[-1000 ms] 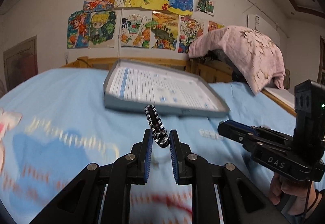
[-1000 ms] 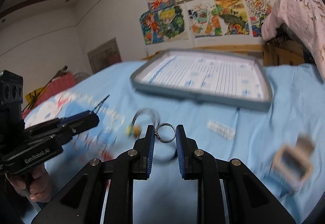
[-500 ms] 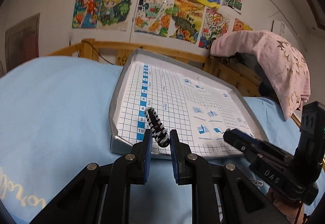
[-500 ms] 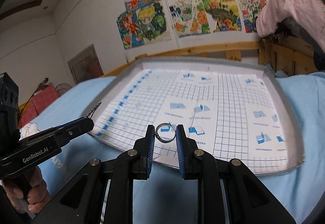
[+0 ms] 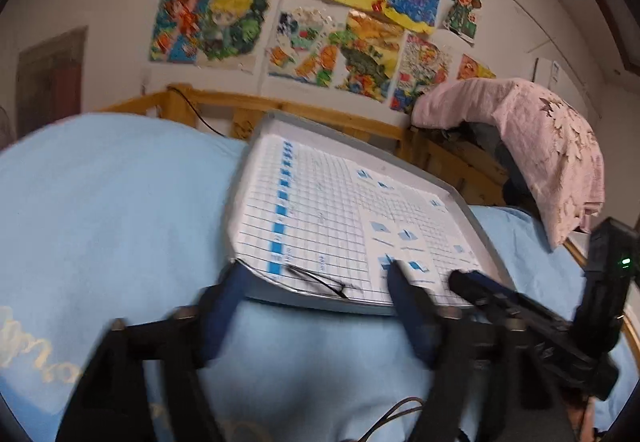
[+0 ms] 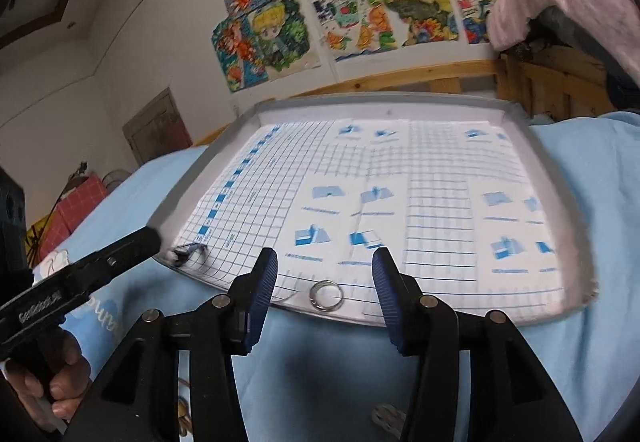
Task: Organize jewelry
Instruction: 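Carry the hair clip and silver ring into the grey tray and release both, then move both tools back toward the remaining jewelry, then grasp a silver hoop ring with the left tool while the right tool grasps the red beaded bracelet, then carry the hoop ring and red bracelet into the grey tray and release both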
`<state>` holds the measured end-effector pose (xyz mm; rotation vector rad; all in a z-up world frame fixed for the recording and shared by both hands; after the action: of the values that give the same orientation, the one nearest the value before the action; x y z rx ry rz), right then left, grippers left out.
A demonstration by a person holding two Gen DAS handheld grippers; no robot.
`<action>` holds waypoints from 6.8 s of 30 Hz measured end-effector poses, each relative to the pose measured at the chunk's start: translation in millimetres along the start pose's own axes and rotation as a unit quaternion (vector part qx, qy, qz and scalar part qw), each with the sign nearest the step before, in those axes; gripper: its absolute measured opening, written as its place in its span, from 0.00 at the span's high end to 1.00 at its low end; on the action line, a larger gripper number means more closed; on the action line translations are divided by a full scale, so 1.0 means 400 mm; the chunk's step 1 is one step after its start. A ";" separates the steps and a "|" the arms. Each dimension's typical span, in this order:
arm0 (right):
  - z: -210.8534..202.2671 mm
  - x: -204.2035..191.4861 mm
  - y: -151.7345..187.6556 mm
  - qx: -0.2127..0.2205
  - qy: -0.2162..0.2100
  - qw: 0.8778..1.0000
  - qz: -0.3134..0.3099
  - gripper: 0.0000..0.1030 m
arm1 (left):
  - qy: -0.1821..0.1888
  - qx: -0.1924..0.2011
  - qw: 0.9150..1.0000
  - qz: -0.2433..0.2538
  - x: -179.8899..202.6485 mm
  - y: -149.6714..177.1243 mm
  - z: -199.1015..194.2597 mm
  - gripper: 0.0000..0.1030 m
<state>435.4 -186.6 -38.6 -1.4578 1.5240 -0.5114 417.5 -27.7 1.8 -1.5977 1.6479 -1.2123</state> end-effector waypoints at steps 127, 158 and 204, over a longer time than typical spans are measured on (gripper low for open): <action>-0.358 -0.225 0.359 -0.018 -0.143 0.988 -0.064 0.93 | -0.042 -0.054 0.996 0.053 -0.127 0.284 -0.381 0.97; -0.374 -0.091 0.168 0.026 -0.109 0.994 -0.016 0.93 | -0.003 -0.013 0.999 0.032 0.056 0.029 -0.293 0.97; -0.180 0.095 -0.036 0.014 0.016 0.999 0.032 0.28 | -0.017 0.038 0.999 -0.020 0.037 -0.025 -0.131 0.00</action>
<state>388.9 -246.2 -5.1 -1.3807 1.5789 -0.5177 375.0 -28.9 37.0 -1.6032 1.5371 -1.2464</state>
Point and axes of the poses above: each gripper's, at about its wrist camera, not at the fingertips, and z roughly the way its jaws point, x to its right, y to its underside, the point moved 8 cm from there along z, roughly the way its jaws point
